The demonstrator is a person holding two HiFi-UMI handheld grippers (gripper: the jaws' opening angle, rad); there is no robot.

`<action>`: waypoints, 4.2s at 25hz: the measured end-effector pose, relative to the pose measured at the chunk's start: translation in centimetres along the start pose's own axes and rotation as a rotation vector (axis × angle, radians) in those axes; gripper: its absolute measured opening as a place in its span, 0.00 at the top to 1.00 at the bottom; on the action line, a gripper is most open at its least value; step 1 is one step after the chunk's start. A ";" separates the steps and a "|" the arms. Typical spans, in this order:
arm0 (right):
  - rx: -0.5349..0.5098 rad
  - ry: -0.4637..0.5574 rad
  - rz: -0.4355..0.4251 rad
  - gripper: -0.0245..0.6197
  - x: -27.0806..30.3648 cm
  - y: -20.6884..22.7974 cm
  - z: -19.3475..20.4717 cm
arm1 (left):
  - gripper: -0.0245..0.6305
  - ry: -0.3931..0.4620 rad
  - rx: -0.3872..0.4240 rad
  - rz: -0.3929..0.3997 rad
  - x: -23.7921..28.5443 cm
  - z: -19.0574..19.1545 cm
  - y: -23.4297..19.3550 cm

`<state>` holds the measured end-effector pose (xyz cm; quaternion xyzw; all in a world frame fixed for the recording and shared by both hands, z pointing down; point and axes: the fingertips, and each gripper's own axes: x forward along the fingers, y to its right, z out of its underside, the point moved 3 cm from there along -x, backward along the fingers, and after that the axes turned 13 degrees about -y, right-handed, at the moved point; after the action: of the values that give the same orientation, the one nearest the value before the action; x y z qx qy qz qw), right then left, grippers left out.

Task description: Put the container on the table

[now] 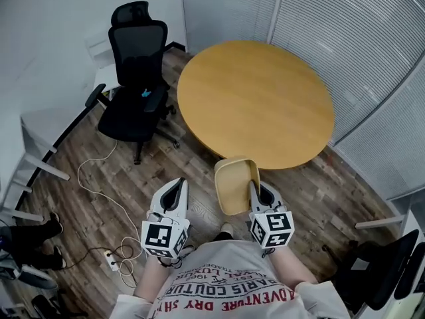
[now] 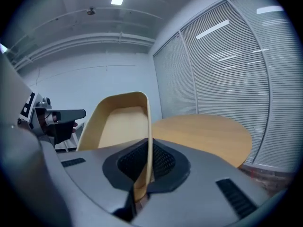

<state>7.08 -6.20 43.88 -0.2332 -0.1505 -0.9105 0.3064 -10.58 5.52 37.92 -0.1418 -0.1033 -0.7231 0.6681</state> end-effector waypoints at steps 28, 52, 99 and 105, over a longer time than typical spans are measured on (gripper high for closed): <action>0.249 -0.032 0.297 0.95 18.7 15.7 -10.6 | 0.97 -0.083 0.146 0.382 33.5 -10.4 -6.6; 0.549 -0.341 0.448 0.95 34.4 20.0 -2.8 | 0.97 -0.229 0.181 0.619 46.3 -7.4 -11.4; 0.198 0.127 0.563 0.95 25.8 18.9 -17.8 | 0.97 -0.082 0.182 0.544 45.0 -12.6 -12.6; 0.156 0.264 0.585 0.95 22.0 18.3 -19.4 | 0.97 0.007 0.194 0.527 43.5 -15.3 -12.3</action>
<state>-3.36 -39.03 41.22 -0.1222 -0.1053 -0.7920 0.5889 -26.77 -39.37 39.01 -0.0969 -0.1292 -0.5118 0.8438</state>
